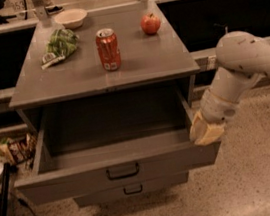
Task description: Open top drawer
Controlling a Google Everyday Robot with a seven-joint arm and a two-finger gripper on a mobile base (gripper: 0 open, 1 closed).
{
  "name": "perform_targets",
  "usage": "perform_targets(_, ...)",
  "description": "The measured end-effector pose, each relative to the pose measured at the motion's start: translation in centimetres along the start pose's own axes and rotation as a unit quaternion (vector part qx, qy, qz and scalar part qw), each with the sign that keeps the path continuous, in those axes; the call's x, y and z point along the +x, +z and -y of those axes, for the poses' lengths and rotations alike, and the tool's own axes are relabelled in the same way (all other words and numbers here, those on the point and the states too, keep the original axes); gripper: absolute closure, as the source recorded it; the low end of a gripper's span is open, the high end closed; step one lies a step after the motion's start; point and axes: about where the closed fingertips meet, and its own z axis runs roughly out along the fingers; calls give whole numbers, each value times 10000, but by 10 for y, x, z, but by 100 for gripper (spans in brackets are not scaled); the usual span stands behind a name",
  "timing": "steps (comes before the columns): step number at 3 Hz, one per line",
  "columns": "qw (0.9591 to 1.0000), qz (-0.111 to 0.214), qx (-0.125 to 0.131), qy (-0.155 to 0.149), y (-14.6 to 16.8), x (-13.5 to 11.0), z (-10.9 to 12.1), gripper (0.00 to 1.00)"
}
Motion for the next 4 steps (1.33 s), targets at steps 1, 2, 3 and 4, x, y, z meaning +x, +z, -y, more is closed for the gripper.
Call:
perform_targets(1,9995,5,311,74,-41,4,-10,17)
perform_targets(2,9956,108,928,61,-92,-10,11,0)
perform_targets(3,9907,182,1341,173,-118,-14,29,0)
perform_targets(4,9812,601,1763,514,-145,-9,47,0)
